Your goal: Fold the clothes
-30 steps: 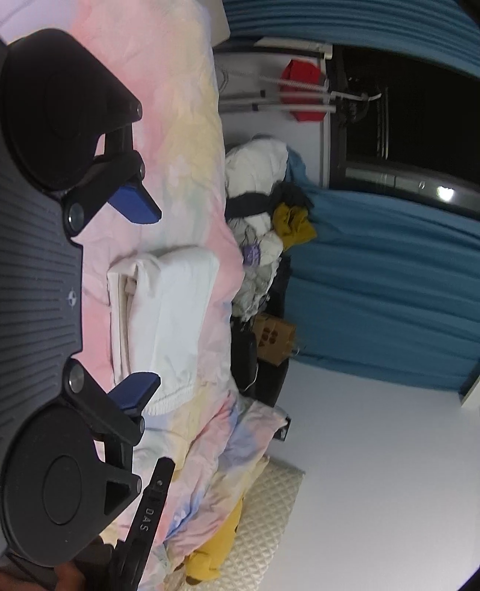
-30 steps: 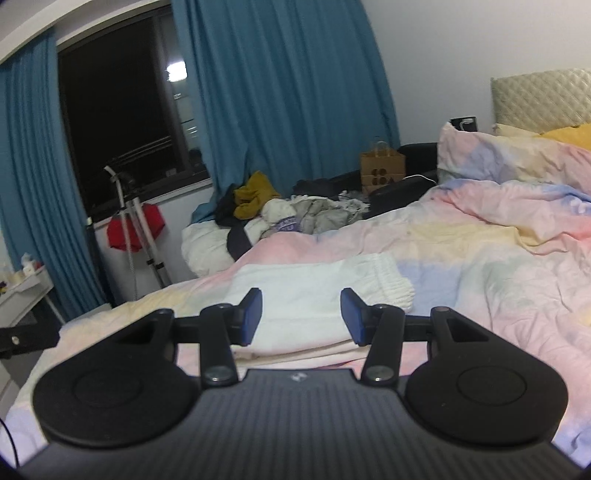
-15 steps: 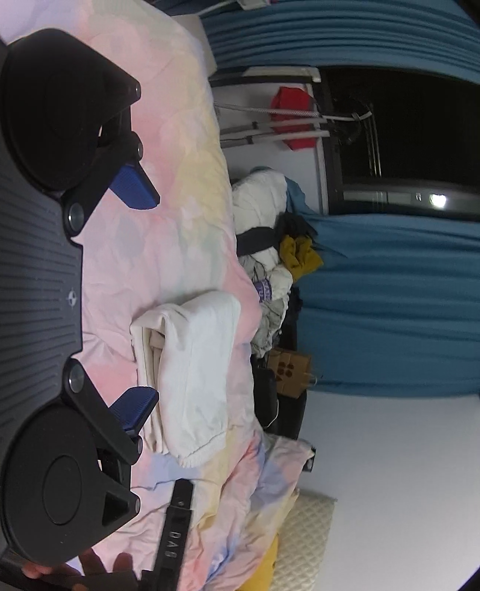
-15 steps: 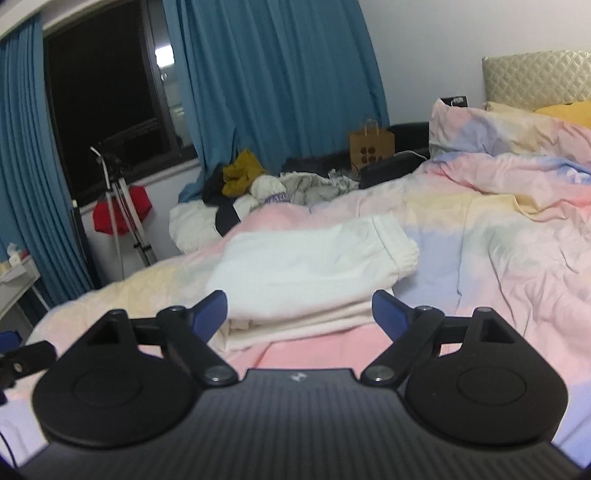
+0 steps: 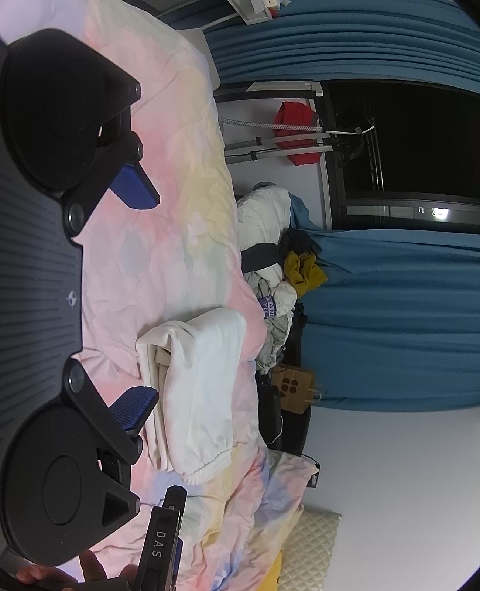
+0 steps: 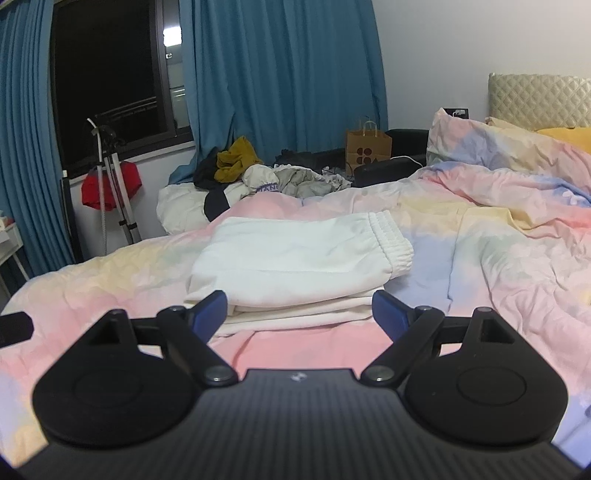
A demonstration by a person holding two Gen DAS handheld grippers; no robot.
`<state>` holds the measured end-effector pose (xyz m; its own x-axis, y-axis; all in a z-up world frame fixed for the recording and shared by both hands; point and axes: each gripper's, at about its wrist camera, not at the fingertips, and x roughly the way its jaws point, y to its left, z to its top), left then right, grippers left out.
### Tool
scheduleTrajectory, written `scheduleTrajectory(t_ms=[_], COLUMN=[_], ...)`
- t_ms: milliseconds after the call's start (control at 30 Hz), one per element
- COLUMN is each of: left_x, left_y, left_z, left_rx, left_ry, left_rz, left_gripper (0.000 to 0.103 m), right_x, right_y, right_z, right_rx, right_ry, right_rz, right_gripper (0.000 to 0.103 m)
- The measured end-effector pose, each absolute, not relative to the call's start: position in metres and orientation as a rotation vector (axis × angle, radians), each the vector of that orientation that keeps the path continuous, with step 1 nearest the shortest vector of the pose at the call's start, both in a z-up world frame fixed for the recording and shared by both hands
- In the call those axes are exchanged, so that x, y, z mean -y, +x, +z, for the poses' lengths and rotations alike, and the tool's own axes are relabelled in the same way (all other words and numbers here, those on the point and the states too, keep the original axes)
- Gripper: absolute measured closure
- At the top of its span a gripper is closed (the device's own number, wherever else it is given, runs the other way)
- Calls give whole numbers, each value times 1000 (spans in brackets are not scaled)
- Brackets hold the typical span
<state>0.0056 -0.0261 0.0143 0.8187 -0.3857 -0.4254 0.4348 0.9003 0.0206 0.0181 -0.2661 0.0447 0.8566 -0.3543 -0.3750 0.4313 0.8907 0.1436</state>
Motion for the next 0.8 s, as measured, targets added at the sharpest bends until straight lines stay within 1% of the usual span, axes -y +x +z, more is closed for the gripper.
scheduleTrajectory(t_ms=[600,800], left_x=[21,25], left_y=[4,9], left_z=[13,5], left_rx=[-429,-478], left_ry=[111,120], left_rz=[-404,-395], left_gripper=[0,0], right_x=[261,262], right_y=[20,25], right_z=[43,40], right_rx=[-367,-405], right_ry=[200,203], right_rz=[-416,-404], right_gripper=[16,16])
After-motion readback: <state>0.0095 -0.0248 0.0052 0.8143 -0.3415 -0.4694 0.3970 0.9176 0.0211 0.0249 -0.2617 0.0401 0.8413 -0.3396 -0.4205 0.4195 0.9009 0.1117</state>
